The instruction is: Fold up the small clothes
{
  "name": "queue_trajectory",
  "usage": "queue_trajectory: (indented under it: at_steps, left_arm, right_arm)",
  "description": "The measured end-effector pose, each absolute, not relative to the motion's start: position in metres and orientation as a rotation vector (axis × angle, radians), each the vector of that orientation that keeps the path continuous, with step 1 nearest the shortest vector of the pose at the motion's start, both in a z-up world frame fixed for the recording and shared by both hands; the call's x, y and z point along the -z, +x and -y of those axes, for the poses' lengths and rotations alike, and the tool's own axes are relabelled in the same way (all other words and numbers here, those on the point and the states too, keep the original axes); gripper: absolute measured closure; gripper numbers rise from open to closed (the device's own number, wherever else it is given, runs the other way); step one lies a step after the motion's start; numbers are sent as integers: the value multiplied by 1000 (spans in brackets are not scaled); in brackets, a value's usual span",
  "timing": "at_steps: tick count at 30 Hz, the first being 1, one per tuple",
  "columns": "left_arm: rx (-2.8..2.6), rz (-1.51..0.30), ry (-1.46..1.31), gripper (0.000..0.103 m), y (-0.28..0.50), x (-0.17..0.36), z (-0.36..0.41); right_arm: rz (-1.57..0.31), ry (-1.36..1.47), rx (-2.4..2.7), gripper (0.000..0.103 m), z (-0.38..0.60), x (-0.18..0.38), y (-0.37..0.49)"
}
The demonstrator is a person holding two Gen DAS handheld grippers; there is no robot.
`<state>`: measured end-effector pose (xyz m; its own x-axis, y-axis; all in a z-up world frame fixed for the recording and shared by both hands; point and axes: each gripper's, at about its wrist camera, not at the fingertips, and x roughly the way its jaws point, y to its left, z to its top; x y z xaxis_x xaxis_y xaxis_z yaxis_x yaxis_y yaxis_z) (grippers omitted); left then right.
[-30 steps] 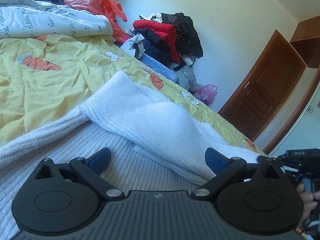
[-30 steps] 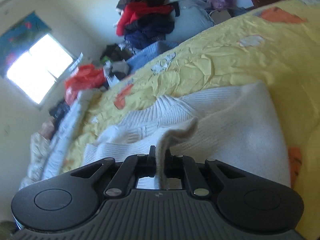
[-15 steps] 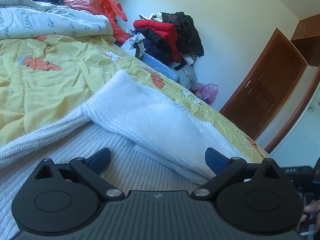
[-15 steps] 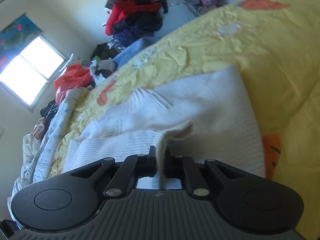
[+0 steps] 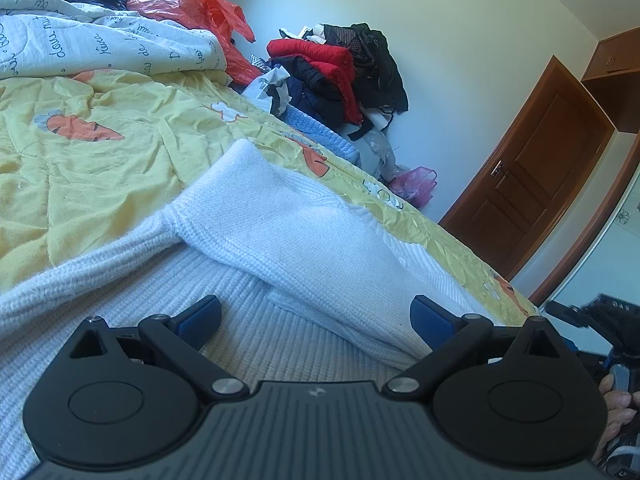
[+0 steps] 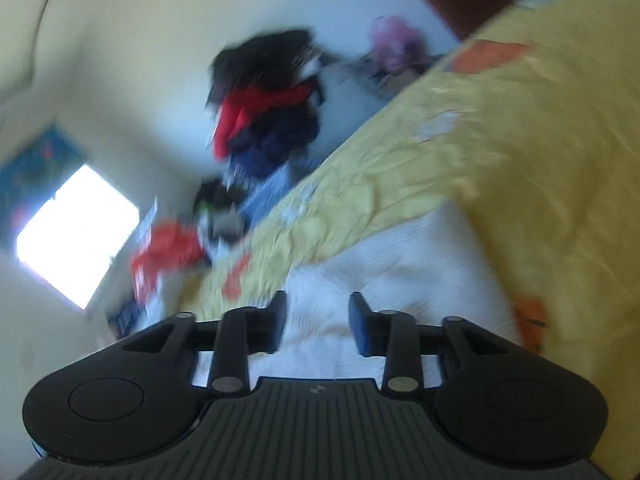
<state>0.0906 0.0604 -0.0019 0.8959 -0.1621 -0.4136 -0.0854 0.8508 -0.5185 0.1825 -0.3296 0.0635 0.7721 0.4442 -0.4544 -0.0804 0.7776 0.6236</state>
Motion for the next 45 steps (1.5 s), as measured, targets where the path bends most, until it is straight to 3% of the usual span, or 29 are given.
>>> queue_trajectory:
  at_steps: [2,6,7,10,11,14,16,18,24,30,34,36,39,45]
  left_arm:
    - [42,-464,-557,1,90,2,-60]
    - [42,-465,-556,1,91,2,-61]
    - [42,-465,-556,1,91,2,-61]
    - [41,-465,-558,1,91,3,-61]
    - [42,-466,-558,1,91,3,-62]
    - [42,-467,-557,1,91,3,-62]
    - [41,-467,-558,1,91,3,-62]
    - [41,-467,-557,1,91,3,-62]
    - [31,-526,-468,1,98,1,-54]
    - [44,-644,-205,0,109,-3,-25]
    - [60,-718,47,0,105,-2,-4]
    - [77,-723,67,0,96,-2,-8]
    - [94,-727,77,0,80,-1,-16]
    - [114,-707,60,0,55,-1,-26]
  right_arm:
    - [-691,476,-351,52,301,-62,189]
    - [-813,385,-357,55,275,-42,205]
    - [-819,380,-349,59,278,-35,207]
    - [-803,484,-321,96,304,-20,208]
    - [-806,528,-329,102,313,-15,207]
    - [-820,562,-298,100,318,-22,197]
    - [-778,494,-296,83,309,-35,181]
    - [-733,422,-298,58,301,-41,170]
    - [-686,227,-264,58,276,-49,140]
    - [-732,82,-192,47,251,-31,87]
    - [-708,57,-175,28,243,-29,61]
    - [-707,46,-176,13,239,-28,51]
    - [-712,-12,-154,1,226,-24,39]
    - [-706,-58,-131,0,217,-19,25]
